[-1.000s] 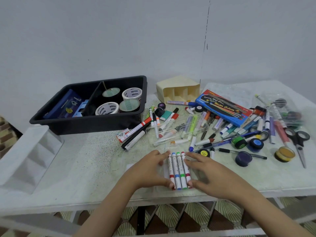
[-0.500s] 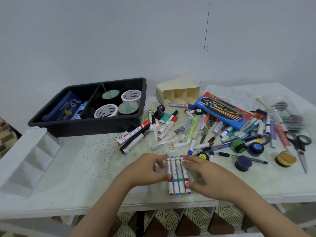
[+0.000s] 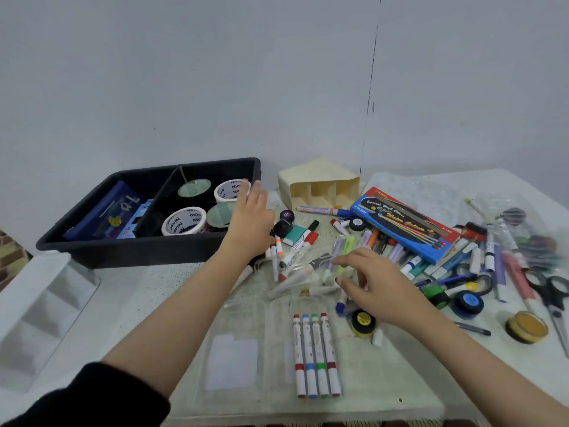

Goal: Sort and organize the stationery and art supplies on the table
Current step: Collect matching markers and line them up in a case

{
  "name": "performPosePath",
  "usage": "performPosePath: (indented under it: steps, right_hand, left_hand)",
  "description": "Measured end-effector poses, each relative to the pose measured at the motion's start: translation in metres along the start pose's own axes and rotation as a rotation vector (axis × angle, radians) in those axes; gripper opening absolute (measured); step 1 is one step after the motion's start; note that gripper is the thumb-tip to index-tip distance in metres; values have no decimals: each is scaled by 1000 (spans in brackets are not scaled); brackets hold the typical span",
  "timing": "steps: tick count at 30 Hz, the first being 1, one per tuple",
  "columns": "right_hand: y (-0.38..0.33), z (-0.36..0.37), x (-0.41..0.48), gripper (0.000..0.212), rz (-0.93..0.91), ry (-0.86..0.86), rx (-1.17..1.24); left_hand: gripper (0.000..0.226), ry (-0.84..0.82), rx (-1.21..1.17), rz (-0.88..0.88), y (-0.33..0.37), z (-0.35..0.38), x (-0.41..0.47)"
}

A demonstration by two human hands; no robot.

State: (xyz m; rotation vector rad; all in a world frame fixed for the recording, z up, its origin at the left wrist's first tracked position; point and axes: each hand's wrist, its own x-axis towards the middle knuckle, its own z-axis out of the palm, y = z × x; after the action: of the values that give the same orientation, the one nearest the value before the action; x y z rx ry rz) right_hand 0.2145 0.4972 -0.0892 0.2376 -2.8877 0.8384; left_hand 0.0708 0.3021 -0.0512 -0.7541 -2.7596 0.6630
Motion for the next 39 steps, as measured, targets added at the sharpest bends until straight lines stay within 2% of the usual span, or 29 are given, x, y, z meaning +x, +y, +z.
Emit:
performPosePath:
  steps: [2, 4, 9, 17, 20, 24, 27, 29, 31, 35, 39]
  right_hand:
    - [4, -1, 11, 34, 0, 1, -2]
    - [8, 0, 19, 33, -2, 0, 4]
    - [19, 8, 25, 32, -13, -33, 20]
    - [31, 8, 46, 30, -31, -4, 57]
    - [27, 8, 60, 29, -27, 7, 83]
    - [18, 14, 80, 24, -20, 27, 98]
    - [17, 21, 92, 24, 14, 29, 102]
    - [16, 26, 98, 23, 31, 34, 114]
    - [14, 34, 105, 23, 47, 41, 113]
    - [-1, 48, 117, 26, 69, 40, 137]
    - [-26, 58, 130, 23, 104, -13, 94]
  left_hand:
    - [54, -109, 148, 65, 4, 4, 16]
    - [55, -195, 249, 106, 8, 7, 28]
    - [30, -387, 239, 98, 13, 5, 41]
    - [10, -302, 98, 17, 15, 14, 50]
    - [13, -270, 37, -40, 16, 13, 49]
    - [20, -188, -229, -134, 15, 11, 51]
    - [33, -70, -626, -208, 12, 11, 51]
    - [24, 70, -952, -272, 7, 9, 49]
    - [14, 212, -1180, -333, 1, 1, 43]
    - [14, 379, -1437, -427, -12, -19, 21]
    - [21, 460, -1507, -467, -26, -21, -8]
